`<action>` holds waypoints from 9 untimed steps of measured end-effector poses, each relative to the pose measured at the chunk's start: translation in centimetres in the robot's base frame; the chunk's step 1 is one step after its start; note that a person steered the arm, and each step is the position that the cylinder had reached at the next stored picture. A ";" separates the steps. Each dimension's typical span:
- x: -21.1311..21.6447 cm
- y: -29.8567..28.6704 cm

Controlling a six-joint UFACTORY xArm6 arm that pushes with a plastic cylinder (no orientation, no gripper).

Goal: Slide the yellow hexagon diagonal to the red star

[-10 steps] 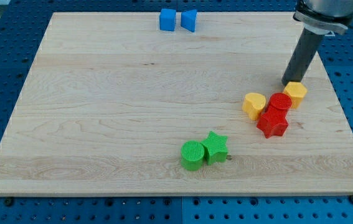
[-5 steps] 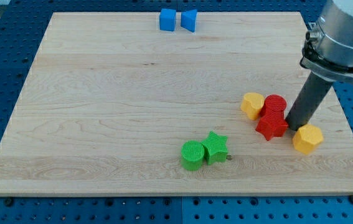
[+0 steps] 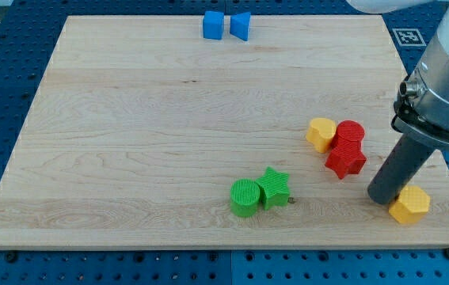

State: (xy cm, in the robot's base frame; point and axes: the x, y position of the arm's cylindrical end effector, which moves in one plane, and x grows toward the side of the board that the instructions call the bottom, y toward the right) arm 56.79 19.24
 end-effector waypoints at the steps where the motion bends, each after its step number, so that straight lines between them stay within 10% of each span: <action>1: 0.2 -0.3; 9: -5.2 -2.0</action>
